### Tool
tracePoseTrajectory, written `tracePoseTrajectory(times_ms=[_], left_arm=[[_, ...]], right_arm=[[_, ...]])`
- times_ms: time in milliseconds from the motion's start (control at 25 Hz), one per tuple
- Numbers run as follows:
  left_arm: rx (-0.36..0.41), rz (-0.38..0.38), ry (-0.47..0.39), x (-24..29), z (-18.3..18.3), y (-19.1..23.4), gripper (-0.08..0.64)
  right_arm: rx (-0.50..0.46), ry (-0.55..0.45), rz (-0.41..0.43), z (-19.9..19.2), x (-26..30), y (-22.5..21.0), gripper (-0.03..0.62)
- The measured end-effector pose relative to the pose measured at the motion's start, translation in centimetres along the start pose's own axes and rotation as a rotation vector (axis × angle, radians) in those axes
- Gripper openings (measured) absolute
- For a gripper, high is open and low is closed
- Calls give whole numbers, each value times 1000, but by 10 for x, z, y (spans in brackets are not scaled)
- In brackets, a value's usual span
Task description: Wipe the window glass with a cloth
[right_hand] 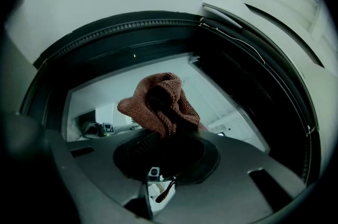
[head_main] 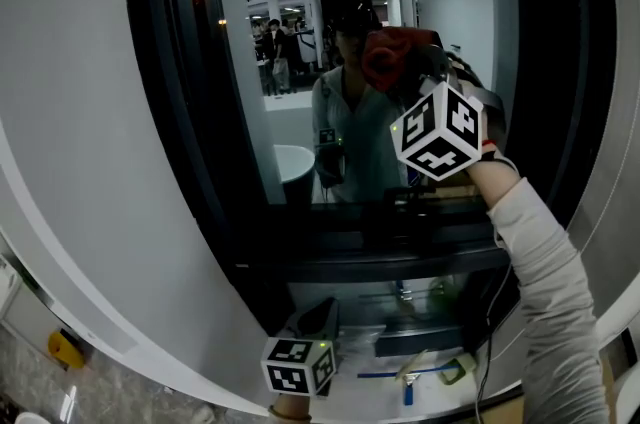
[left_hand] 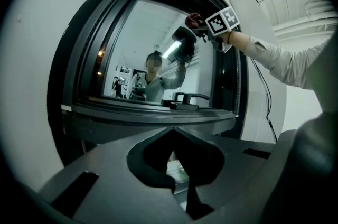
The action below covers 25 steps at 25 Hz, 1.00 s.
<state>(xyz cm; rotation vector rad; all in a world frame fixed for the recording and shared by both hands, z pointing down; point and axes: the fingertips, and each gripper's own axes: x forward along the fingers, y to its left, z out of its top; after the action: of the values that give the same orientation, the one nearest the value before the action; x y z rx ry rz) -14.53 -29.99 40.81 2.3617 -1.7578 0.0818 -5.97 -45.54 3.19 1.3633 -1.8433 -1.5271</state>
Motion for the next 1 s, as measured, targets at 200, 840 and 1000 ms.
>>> tracePoseTrajectory(times_ms=[200, 840, 1000], left_arm=[[-6, 12, -14, -7, 2, 3, 5], [-6, 9, -29, -18, 1, -6, 5], [-6, 5, -26, -18, 0, -9, 5]], right_arm=[[13, 10, 55, -9, -9, 34, 61], [74, 78, 238, -49, -38, 150, 61], [86, 93, 273, -56, -43, 166, 61]])
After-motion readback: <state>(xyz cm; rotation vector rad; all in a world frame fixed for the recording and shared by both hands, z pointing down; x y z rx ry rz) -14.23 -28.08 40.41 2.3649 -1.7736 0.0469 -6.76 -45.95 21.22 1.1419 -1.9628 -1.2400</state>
